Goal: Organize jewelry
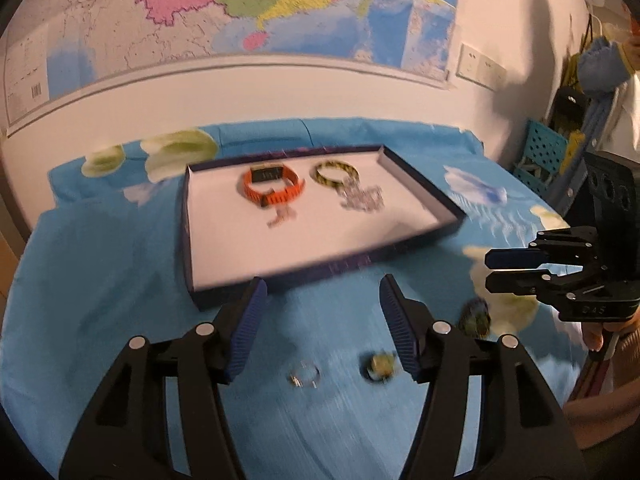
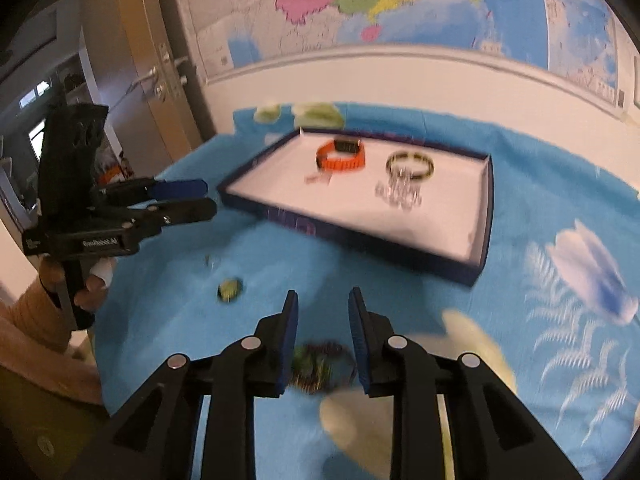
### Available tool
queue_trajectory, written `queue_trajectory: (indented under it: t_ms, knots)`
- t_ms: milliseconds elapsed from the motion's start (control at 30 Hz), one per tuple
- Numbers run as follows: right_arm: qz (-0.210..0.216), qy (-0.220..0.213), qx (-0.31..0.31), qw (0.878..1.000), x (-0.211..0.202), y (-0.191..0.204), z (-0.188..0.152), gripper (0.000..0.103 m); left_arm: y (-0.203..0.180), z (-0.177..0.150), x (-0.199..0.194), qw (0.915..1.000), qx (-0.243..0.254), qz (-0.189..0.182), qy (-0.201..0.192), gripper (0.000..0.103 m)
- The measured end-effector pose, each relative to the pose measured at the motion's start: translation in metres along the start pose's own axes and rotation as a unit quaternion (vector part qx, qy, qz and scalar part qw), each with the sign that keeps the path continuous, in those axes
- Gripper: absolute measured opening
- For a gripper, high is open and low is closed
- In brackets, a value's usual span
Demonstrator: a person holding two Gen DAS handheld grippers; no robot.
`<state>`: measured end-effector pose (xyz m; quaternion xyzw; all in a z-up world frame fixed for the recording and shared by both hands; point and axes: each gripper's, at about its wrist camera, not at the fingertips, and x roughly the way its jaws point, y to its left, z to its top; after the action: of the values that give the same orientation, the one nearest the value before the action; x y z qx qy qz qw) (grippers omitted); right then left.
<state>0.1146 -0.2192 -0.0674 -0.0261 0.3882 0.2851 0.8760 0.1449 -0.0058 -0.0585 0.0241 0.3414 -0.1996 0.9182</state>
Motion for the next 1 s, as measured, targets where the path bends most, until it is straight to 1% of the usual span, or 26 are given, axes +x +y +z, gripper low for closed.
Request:
queue_trajectory:
  t_ms: [233,533,767,1000]
  knots:
    - [0.002,0.022,0.005,1.0,0.003,0.008,-0.023,0.023,-0.012,-0.023,-0.011,0.9999,0.01,-0.004,0.004,0.058]
    - [0.002,0.029,0.012,1.0,0.01,0.012,-0.032,0.023,-0.019,-0.04,-0.015,0.9999,0.007,-0.006,0.01,0.058]
    - [0.002,0.028,0.011,1.0,0.012,0.014,-0.032,0.004,-0.025,-0.047,-0.017,0.9997,0.018,-0.006,0.013,0.058]
    - [0.005,0.018,0.008,1.0,0.008,0.019,-0.031,0.002,-0.034,-0.049,-0.014,0.9992,0.034,-0.011,0.015,0.057]
